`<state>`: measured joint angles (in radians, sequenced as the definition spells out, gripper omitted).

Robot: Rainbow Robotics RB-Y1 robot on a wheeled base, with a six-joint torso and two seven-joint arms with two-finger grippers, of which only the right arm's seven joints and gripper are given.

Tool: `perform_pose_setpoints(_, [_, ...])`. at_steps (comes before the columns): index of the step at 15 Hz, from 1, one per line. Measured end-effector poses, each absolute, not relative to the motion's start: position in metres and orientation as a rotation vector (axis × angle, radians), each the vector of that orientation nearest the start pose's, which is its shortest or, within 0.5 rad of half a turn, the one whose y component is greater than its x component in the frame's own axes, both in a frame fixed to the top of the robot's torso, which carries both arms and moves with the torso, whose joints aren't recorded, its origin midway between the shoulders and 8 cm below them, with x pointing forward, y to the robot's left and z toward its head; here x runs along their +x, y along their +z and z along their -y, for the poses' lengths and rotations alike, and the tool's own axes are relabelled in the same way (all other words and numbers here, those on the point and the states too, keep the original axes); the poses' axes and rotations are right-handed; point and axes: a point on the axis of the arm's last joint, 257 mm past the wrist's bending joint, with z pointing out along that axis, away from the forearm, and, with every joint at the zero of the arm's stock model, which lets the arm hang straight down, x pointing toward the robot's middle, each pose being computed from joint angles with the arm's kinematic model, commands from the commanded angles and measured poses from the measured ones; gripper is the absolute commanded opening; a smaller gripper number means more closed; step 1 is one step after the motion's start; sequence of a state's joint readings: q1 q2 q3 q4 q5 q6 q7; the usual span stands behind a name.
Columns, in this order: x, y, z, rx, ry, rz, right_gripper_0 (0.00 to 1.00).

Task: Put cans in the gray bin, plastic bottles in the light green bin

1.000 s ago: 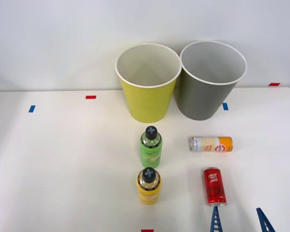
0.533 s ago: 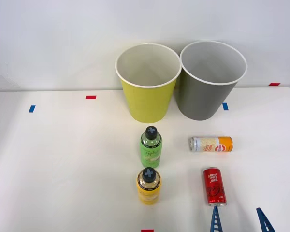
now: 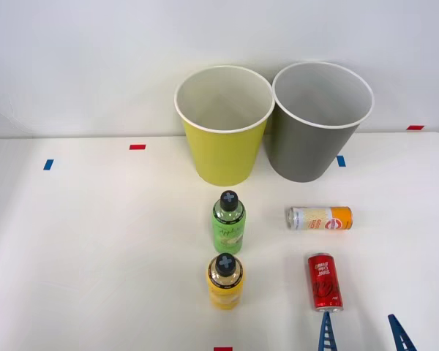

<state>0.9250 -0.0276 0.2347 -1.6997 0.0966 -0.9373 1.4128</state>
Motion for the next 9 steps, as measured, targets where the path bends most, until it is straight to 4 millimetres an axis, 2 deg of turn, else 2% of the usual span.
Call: perform_pose_setpoints(9, [0.2307,-0.267,0.2129,0.104,0.072,-1.371,1.0])
